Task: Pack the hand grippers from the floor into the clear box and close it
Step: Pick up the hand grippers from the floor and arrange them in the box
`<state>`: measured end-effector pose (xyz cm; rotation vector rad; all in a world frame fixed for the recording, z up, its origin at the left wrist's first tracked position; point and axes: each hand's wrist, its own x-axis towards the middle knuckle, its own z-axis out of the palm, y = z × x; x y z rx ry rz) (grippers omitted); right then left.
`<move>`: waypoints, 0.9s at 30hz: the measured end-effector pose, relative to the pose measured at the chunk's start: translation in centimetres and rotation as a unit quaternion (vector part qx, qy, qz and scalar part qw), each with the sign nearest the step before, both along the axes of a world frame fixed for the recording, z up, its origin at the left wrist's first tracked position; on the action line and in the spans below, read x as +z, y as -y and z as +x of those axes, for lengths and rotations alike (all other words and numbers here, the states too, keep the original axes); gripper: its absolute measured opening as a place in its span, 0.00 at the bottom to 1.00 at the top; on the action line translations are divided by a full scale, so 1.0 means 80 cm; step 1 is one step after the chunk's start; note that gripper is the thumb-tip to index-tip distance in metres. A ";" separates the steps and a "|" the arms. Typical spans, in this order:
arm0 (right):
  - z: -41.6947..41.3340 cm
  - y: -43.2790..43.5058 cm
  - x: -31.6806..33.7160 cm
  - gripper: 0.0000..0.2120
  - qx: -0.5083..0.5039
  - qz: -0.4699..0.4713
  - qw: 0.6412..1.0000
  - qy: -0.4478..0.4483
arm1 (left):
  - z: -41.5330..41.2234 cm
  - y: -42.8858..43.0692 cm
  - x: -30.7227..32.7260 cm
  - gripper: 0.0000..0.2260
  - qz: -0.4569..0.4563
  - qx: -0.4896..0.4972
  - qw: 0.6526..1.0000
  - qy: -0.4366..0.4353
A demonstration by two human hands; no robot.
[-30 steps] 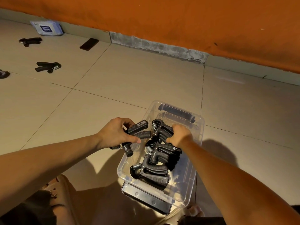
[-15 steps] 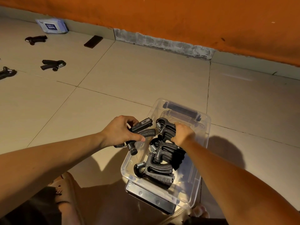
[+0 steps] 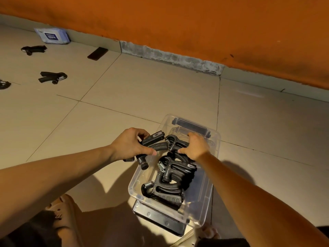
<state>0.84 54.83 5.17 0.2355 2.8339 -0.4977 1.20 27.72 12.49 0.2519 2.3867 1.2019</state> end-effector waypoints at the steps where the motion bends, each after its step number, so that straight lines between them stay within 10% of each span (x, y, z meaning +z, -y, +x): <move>1: 0.000 0.001 0.014 0.43 0.005 -0.018 1.000 -0.012 | -0.001 -0.002 0.004 0.19 0.001 -0.001 1.000 -0.002; 15: 0.032 0.029 0.183 0.46 0.249 -0.059 0.966 0.026 | -0.007 -0.032 0.060 0.20 -0.034 -0.098 0.993 -0.061; 27: 0.040 0.000 0.190 0.31 0.218 -0.092 0.969 -0.072 | -0.023 -0.019 0.082 0.10 0.069 -0.081 0.994 0.039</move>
